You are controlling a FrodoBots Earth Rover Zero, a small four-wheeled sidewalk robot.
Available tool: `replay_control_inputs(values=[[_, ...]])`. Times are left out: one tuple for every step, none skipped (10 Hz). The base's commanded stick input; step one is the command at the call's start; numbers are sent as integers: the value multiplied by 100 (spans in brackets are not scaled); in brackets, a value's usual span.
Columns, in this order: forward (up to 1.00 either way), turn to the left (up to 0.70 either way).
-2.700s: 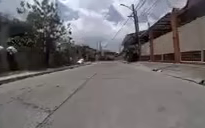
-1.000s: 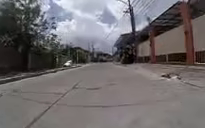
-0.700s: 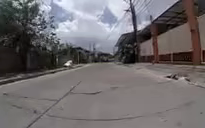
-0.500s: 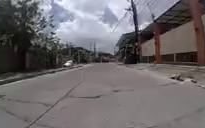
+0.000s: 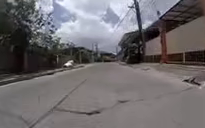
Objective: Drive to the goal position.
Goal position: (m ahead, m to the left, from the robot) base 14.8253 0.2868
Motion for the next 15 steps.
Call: replay_control_inputs(values=[[100,0],[100,0],[100,0],[100,0],[100,0],[100,0],[100,0],[100,0],[100,0],[100,0],[100,0],[100,0],[100,0],[100,-6],[100,-33]])
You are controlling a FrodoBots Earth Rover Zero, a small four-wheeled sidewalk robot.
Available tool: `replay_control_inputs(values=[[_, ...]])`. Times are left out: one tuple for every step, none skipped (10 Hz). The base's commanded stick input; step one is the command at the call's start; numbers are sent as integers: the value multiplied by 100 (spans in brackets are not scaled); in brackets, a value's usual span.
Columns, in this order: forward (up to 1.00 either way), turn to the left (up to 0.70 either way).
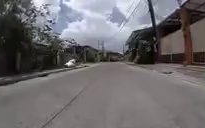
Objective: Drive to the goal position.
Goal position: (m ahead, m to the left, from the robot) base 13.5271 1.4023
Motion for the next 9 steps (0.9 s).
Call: replay_control_inputs(values=[[100,-39],[100,-40],[100,-40],[100,-40],[100,-40],[100,-37],[100,-10],[100,0],[100,0]])
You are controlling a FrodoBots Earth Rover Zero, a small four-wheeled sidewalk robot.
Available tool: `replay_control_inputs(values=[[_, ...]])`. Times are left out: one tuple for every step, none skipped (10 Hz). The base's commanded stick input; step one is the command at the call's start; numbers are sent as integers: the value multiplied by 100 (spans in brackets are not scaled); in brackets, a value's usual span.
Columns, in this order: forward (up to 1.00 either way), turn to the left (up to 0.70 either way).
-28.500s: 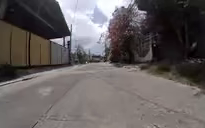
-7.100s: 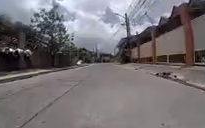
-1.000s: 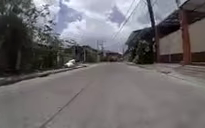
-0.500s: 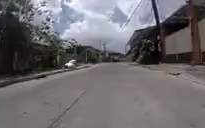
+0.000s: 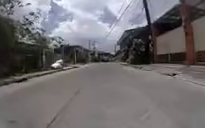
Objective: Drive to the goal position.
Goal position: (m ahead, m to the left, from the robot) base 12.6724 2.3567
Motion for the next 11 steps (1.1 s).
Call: replay_control_inputs(values=[[100,0],[100,0],[100,0],[100,0],[100,0],[100,0],[100,0],[100,0],[100,0],[100,0],[100,0]])
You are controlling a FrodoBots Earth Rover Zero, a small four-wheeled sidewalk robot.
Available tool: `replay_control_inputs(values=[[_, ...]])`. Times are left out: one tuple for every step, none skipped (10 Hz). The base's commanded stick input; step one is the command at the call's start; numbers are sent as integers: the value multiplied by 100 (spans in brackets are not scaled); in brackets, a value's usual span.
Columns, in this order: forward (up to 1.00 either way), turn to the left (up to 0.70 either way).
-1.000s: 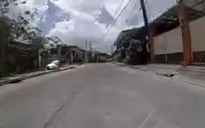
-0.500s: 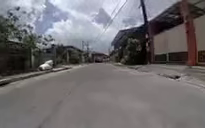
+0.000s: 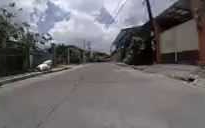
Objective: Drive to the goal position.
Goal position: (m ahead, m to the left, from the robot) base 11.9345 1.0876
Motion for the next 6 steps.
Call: replay_control_inputs(values=[[100,0],[100,0],[100,0],[100,0],[100,0],[100,0]])
